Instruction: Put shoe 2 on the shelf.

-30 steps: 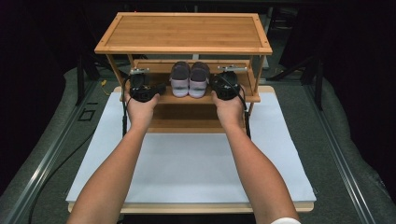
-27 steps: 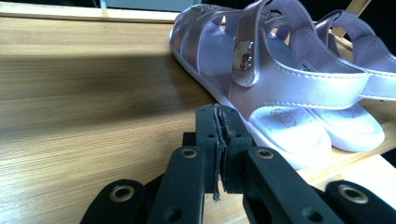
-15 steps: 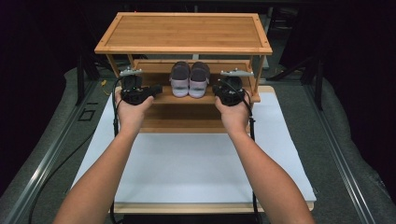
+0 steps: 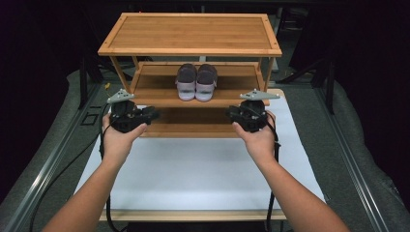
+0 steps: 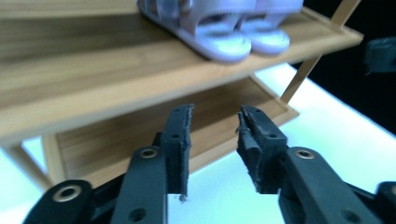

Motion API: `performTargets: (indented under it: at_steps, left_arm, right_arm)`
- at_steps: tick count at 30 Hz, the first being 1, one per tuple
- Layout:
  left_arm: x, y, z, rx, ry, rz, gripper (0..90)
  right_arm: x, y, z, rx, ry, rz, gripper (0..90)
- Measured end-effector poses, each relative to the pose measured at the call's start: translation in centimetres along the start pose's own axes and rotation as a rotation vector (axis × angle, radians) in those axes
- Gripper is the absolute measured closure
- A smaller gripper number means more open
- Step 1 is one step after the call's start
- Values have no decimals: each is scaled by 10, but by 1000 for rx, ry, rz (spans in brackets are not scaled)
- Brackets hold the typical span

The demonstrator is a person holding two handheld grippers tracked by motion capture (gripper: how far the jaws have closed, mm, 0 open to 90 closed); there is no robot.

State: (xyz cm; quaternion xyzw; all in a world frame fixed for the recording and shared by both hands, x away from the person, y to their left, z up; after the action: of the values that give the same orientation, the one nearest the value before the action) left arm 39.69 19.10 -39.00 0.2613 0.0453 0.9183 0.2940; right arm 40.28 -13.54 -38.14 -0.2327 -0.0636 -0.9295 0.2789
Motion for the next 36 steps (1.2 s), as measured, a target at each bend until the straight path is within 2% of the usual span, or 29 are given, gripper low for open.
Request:
performTargets:
  at_steps: [1, 2, 3, 5, 6, 8, 10, 13, 18, 19, 22, 25, 28, 31, 32, 34, 36]
  left_arm:
    - [2, -1, -5, -4, 1, 1, 610]
    - [3, -2, -11, -3, 3, 0, 592]
    - [4, -3, -19, 2, 9, 1, 569]
    - [5, -8, -37, -3, 6, 8, 547]
    - [4, -10, -47, 3, 0, 12, 547]
    - [3, -15, -66, 27, -12, 6, 547]
    - [2, -17, -77, 41, -17, 3, 542]
    - [4, -18, -95, 42, -23, 8, 519]
    - [8, -18, -121, 21, -35, 25, 508]
    - [9, -18, -126, 11, -41, 24, 507]
    - [9, -20, -138, -5, -47, 33, 506]
    - [7, -26, -146, 12, -53, 34, 501]
    - [6, -36, -157, 26, -50, 56, 484]
    - [2, -44, -166, 12, -93, 88, 460]
    - [2, -47, -169, 23, -101, 96, 452]
    - [2, -51, -170, 39, -103, 101, 434]
    - [3, -54, -170, 28, -99, 124, 422]
  right_arm:
    - [4, -1, -8, 20, -15, -13, 701]
    - [6, -1, -12, 39, -11, 5, 688]
    - [7, -2, -19, 62, -11, 3, 672]
    - [8, -4, -35, 90, -43, -33, 651]
    - [8, -5, -43, 85, -53, -32, 639]
    - [7, -8, -59, 82, -60, -1, 620]
    - [8, -10, -73, 85, -75, -29, 608]
    - [10, -10, -91, 62, -84, -3, 605]
    - [14, -6, -117, 28, -103, -17, 599]
    - [14, -5, -122, 24, -103, -10, 594]
    - [15, -2, -137, 6, -117, -31, 577]
    - [15, 2, -150, -3, -119, -32, 552]
    - [15, 5, -161, 8, -113, -50, 530]
    - [13, 10, -176, 11, -114, -93, 489]
    - [12, 12, -179, -1, -118, -100, 465]
    - [11, 16, -182, -16, -106, -80, 415]
    - [9, 21, -185, -9, -117, -112, 391]
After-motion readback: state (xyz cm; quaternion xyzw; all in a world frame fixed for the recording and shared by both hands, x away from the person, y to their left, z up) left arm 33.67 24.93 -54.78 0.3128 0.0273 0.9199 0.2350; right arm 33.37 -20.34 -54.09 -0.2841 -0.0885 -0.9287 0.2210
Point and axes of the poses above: each handheld gripper's, and its own axes: x roughly backward along the jaws, z roughly out of its top, y roughly to its right, the point moved 3 cm from there along -x, roughly forward along the jaws, and after that the axes turned 5 degrees about x, right-handed, at the moved point
